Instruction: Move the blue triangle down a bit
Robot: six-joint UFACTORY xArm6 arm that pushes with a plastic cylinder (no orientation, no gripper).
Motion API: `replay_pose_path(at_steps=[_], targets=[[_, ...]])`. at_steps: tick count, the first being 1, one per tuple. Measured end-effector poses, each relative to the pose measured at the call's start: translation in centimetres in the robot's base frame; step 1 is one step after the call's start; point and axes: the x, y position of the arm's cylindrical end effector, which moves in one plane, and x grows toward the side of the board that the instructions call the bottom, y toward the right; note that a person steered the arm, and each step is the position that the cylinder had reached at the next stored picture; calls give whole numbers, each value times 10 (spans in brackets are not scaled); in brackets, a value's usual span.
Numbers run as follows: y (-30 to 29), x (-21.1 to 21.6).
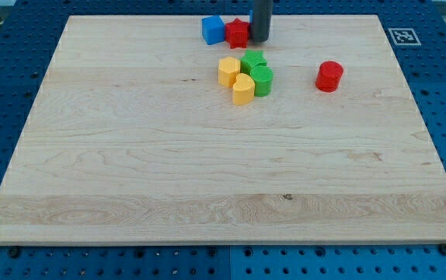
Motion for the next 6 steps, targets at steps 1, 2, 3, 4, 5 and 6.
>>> replay_pose_path(at_steps=[1, 2, 3, 4, 5, 6], targets=[[25, 2], [86, 1], [108, -23], [102, -60], [81, -63], [44, -61]])
